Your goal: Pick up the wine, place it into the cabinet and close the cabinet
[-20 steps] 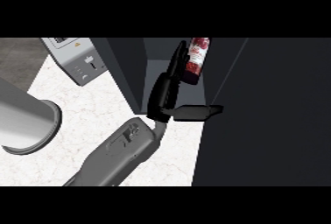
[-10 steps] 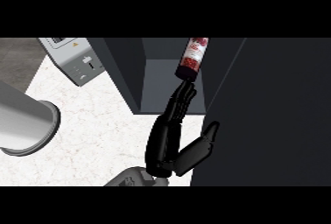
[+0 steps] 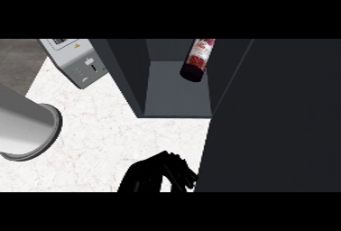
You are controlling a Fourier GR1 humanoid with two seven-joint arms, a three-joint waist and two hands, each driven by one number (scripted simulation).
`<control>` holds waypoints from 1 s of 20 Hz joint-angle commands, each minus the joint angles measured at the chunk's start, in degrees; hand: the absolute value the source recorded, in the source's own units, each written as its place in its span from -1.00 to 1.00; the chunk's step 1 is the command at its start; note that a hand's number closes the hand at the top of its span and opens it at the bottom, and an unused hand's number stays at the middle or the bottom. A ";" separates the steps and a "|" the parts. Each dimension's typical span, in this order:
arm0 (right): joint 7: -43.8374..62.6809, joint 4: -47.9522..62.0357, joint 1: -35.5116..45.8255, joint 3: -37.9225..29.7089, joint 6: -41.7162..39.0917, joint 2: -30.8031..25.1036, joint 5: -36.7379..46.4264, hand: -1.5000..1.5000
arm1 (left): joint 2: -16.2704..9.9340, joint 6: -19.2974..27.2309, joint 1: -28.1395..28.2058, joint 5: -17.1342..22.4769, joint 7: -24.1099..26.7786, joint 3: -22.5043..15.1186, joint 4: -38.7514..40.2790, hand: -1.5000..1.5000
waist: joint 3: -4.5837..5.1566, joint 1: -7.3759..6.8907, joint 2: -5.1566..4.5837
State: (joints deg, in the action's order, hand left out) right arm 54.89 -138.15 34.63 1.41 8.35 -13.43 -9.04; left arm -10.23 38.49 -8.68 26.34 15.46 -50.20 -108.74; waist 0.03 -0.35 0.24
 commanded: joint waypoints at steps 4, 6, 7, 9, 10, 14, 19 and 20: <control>1.42 -4.15 -0.59 5.63 -4.44 0.31 -6.01 1.00 | -13.23 -8.74 9.32 3.63 2.35 4.25 -11.31 1.00 | 0.04 -0.35 -0.04; -1.24 -2.23 1.09 10.99 -4.68 1.50 -0.60 1.00 | -16.16 -12.56 12.75 5.51 4.18 4.46 -13.12 1.00 | 0.10 -0.76 -0.05; -0.86 -3.22 -0.12 7.91 -5.55 1.29 -5.81 1.00 | -18.76 -16.46 13.42 8.26 5.37 8.41 -12.12 1.00 | 0.06 -0.34 -0.18; 3.15 -4.10 1.34 10.16 -3.05 4.37 -8.88 1.00 | -20.79 -18.66 16.77 10.16 6.99 9.41 -13.13 1.00 | 0.13 -0.50 -0.01; 2.00 -2.25 1.34 12.45 -2.58 6.55 -8.57 1.00 | -20.60 -17.71 17.44 7.87 7.91 8.04 -13.55 1.00 | 0.08 -0.85 -0.01; 4.14 -2.81 1.56 18.68 -1.82 9.65 -7.15 1.00 | -26.91 -24.11 21.97 14.47 9.71 16.28 -18.30 1.00 | 0.16 -1.08 0.12; 2.60 3.43 5.39 28.22 2.96 13.25 1.47 1.00 | -32.21 -32.80 29.57 20.93 14.83 27.39 -16.15 1.00 | 0.23 -1.76 0.27; 6.25 3.50 7.80 27.72 1.70 13.29 -0.09 1.00 | -33.79 -33.50 31.30 22.30 14.60 29.85 -17.22 1.00 | 0.20 -1.68 0.35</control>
State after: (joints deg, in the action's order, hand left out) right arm 57.75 -135.98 39.25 23.91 7.97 -2.25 -9.91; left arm -39.64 10.04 17.05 44.64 27.46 -27.39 -124.96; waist 0.05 -1.58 0.23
